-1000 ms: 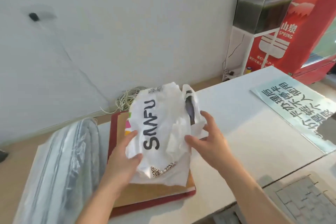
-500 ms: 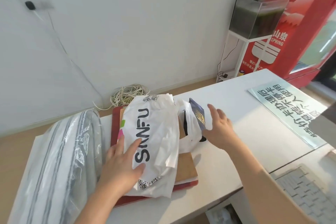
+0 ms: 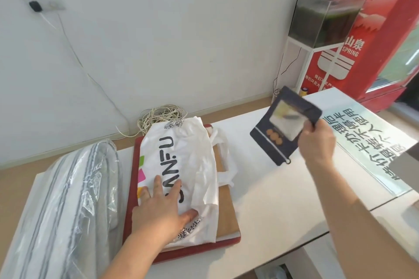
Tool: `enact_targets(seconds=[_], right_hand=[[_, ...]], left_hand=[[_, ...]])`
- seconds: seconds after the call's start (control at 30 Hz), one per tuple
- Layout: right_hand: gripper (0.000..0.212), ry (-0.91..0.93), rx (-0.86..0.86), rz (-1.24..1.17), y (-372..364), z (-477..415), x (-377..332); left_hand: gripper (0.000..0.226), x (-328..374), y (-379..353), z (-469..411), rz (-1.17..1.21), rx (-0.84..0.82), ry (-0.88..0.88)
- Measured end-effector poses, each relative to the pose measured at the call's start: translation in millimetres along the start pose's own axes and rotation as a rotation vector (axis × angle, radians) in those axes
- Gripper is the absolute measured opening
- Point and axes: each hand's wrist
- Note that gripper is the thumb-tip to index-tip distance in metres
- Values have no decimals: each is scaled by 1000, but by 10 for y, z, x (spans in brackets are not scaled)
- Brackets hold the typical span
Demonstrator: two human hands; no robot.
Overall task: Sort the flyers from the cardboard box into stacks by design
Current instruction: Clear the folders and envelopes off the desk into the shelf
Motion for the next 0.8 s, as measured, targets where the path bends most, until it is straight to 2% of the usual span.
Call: enact_targets(seconds=[0.1,0.2,0.27,0.37,0.4,0.43,0.5,0.57,0.6,0.63,0.67,0.8], right_hand=[[18,51,-47,-227,216,-175,-381],[13,78,-283,-468,159,-1,-794],[13,86,-454,-473,-86,261,-935],[16,105,-680,-316,-630,733,-915],[12,147,-723,-206,-823,868,-854],[13,215,-735,-36,-975,997,-801],[37,347,-668,322,-1143,1188,-696],[69,393,-608,459,-1104,1301,-654],[78,409,-610,470,-1049,1337,-647],[80,447,-625,485,-967,1370,-656],[78,495,-654,511,-886,1394,-668],[65,702,-785,531,-613,1675,-903]], left_hand=[[72,33,87,57,-21,7,-47],[61,-40,159,100,23,64,-52],[44,-114,177,203,152,324,-82],[30,-257,213,406,413,883,-159],[31,-300,223,437,477,958,-190],[32,-332,212,445,494,939,-210],[41,-355,126,358,398,685,-194],[50,-340,6,259,254,306,-80],[54,-341,-44,235,223,148,-36],[56,-353,-84,226,226,96,-12],[57,-376,-85,260,243,135,-4],[45,-737,7,551,221,582,15]])
Point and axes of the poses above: each hand's wrist, its own z-axis away from the middle knuckle, its own y-axis out of the back of the hand, x = y × z, and after that the axes turned 1 degree about y, right-handed
